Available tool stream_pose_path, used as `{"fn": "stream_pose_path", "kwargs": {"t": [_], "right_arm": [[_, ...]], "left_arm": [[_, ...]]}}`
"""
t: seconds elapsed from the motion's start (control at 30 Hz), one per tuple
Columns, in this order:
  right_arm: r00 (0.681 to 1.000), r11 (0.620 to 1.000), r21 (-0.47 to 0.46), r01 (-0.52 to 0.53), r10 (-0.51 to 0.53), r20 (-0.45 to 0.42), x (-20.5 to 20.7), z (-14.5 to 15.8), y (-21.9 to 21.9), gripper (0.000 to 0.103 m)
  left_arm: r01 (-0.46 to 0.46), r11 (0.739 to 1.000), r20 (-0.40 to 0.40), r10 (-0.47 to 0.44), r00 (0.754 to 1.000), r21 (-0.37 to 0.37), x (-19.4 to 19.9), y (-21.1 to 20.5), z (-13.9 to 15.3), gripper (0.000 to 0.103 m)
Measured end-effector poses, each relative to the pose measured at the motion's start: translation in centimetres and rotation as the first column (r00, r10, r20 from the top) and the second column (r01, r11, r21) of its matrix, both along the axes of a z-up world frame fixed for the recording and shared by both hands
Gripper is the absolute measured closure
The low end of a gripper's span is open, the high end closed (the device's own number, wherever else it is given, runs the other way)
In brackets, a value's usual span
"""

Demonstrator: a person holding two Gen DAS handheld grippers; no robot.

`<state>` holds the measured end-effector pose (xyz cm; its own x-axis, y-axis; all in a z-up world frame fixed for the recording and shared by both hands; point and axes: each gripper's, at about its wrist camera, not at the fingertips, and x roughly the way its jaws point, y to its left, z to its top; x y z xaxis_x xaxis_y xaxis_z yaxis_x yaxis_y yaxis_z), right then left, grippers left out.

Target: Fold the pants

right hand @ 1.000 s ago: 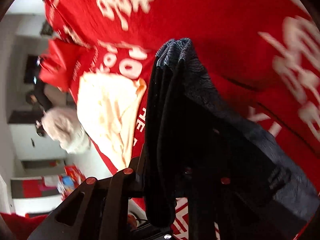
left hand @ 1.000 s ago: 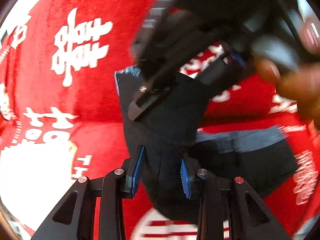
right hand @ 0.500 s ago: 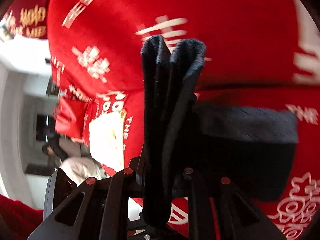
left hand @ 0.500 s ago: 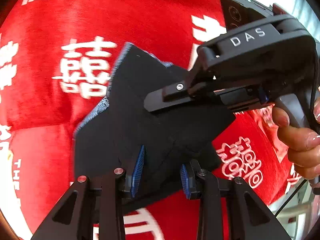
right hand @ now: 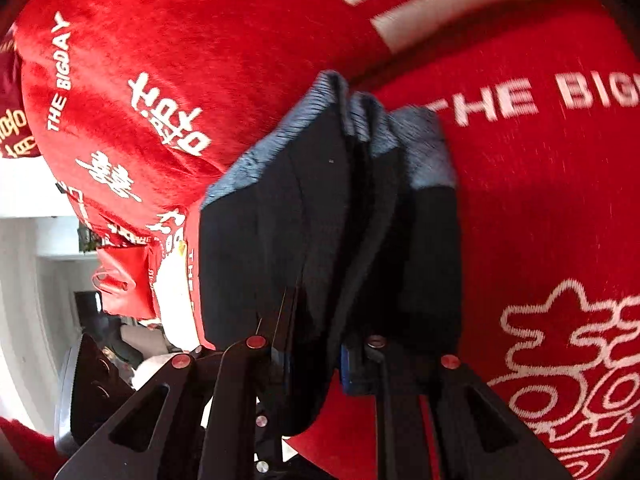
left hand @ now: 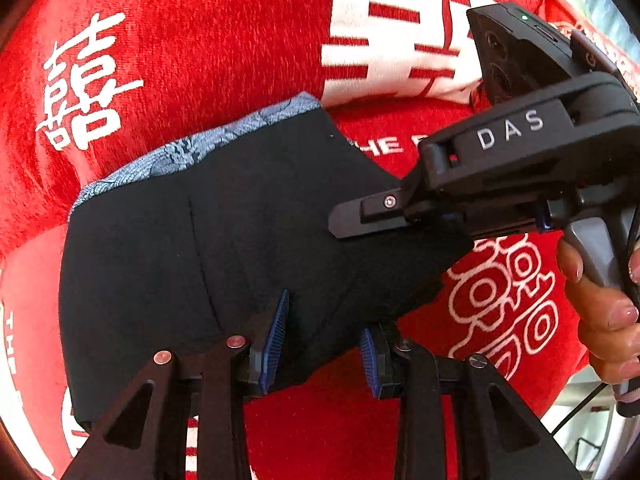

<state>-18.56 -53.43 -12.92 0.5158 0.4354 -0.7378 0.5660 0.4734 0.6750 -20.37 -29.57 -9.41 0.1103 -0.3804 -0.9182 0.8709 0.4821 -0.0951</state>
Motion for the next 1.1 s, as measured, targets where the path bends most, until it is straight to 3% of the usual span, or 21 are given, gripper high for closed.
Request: {"fn": "stream_pose_path", "kwargs": {"t": [0.13,0.23,0.3,0.37,0.47,0.6,0.77,0.8,0.87,0.9,0.97,1.1], "right_arm": [[1.0,1.0,-0.01,0.005,-0.005,-0.017,-0.7,-0.5,0.5,0.083],[0.999,0.998,-0.06,-0.017,0.015,-0.03,-0.8,0.0,1.0,0.082],[0.998,0.993,-0.11,-0.032,0.027,-0.052,-0.5,0.4,1.5,0.082],[0.997,0.992,-0.121,-0.031,0.023,-0.067,-0.7,0.2,1.4,0.082],[0.997,0.991,-0.13,-0.016,0.006,-0.072,-1.2,0.1,1.5,0.082],[0.994,0.977,-0.209,-0.031,0.008,-0.112,-1.1,1.1,2.3,0.079],[0.98,0.948,-0.311,-0.07,0.007,-0.197,-1.2,2.2,3.4,0.068],[0.973,0.934,-0.345,-0.088,0.006,-0.231,-1.1,2.5,3.8,0.062],[0.957,0.907,-0.403,-0.12,-0.002,-0.289,-0.9,2.8,4.3,0.048],[0.952,0.897,-0.421,-0.13,-0.006,-0.307,-0.9,3.1,4.7,0.045],[0.948,0.899,-0.421,-0.12,-0.022,-0.317,-1.2,3.3,4.8,0.045],[0.936,0.904,-0.422,-0.065,-0.092,-0.34,-2.1,3.3,5.1,0.041]], "left_arm": [[0.015,0.999,-0.012,-0.015,1.0,0.044,-0.1,-0.1,-0.1,0.067],[0.018,0.998,-0.038,-0.016,0.999,0.062,0.3,0.7,0.6,0.06],[0.008,0.997,-0.054,-0.005,0.999,0.07,0.6,1.4,1.0,0.04],[-0.008,0.999,-0.07,0.012,0.997,0.049,0.8,2.6,1.7,0.031],[-0.034,0.998,-0.057,0.037,0.998,0.057,1.6,4.2,2.7,0.03],[-0.144,0.987,-0.083,0.15,0.985,0.076,4.5,6.4,2.9,0.03],[-0.266,0.957,-0.04,0.272,0.962,0.116,8.5,8.4,2.4,0.03],[-0.288,0.951,-0.036,0.293,0.955,0.116,9.4,8.9,2.4,0.03],[-0.305,0.943,-0.026,0.311,0.95,0.132,10.2,9.2,1.9,0.03],[-0.303,0.94,-0.028,0.311,0.95,0.159,10.7,9.3,1.2,0.019],[-0.312,0.923,-0.026,0.326,0.945,0.224,11.3,9.6,-0.6,0.017],[-0.313,0.926,-0.095,0.338,0.936,0.21,11.6,10.7,-2.1,0.017]]}}
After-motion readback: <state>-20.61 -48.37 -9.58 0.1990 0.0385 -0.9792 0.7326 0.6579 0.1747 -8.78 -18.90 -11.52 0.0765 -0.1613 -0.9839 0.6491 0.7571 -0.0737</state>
